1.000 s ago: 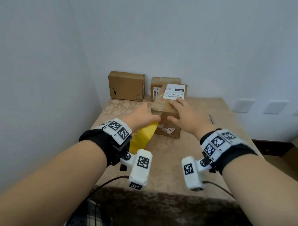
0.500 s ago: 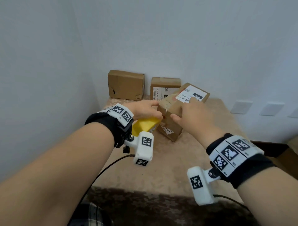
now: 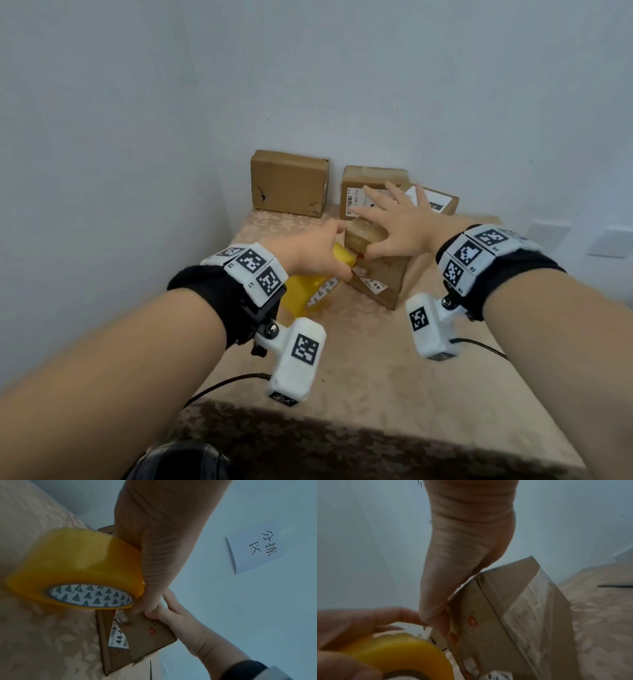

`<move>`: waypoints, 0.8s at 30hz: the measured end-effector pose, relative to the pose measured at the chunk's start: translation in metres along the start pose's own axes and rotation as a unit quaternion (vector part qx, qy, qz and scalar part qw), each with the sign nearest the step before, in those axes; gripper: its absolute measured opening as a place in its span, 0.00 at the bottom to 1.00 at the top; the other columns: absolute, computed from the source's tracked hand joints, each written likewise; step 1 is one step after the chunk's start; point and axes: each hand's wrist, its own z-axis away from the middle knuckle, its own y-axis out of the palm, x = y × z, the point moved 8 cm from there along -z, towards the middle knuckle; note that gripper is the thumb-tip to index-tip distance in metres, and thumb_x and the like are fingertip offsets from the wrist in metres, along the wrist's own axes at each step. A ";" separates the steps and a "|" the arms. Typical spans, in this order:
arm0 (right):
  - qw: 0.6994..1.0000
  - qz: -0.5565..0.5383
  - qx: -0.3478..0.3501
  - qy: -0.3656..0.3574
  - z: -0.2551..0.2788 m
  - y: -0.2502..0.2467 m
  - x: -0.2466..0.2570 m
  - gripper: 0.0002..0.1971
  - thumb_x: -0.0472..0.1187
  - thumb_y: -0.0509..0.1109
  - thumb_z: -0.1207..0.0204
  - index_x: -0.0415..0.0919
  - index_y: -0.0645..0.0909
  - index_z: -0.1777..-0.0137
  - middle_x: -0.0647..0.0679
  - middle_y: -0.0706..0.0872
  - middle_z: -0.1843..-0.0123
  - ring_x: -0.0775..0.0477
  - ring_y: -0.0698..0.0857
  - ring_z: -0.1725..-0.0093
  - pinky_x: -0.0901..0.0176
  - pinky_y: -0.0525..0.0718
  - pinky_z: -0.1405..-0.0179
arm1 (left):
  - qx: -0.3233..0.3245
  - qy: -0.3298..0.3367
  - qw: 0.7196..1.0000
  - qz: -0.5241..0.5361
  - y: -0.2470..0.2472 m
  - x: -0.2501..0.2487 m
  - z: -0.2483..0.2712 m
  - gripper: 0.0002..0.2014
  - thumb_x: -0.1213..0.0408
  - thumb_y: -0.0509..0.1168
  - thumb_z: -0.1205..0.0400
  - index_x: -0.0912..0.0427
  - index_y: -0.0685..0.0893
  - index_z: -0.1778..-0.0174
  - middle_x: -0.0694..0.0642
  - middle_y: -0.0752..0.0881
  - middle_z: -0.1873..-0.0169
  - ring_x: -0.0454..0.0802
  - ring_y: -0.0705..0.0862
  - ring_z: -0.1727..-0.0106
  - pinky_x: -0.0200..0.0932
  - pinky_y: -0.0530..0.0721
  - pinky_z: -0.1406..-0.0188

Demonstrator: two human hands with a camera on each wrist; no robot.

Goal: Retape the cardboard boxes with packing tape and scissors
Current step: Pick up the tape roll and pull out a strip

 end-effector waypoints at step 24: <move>0.981 -0.041 -0.076 0.176 0.007 0.018 -0.005 0.25 0.60 0.50 0.19 0.49 0.70 0.28 0.41 0.72 0.26 0.28 0.65 0.23 0.20 0.59 0.29 | -0.060 0.061 0.991 -0.104 -0.011 -0.003 -0.008 0.34 0.49 0.73 0.26 0.57 0.67 0.29 0.54 0.81 0.43 0.49 0.79 0.52 0.42 0.74 0.60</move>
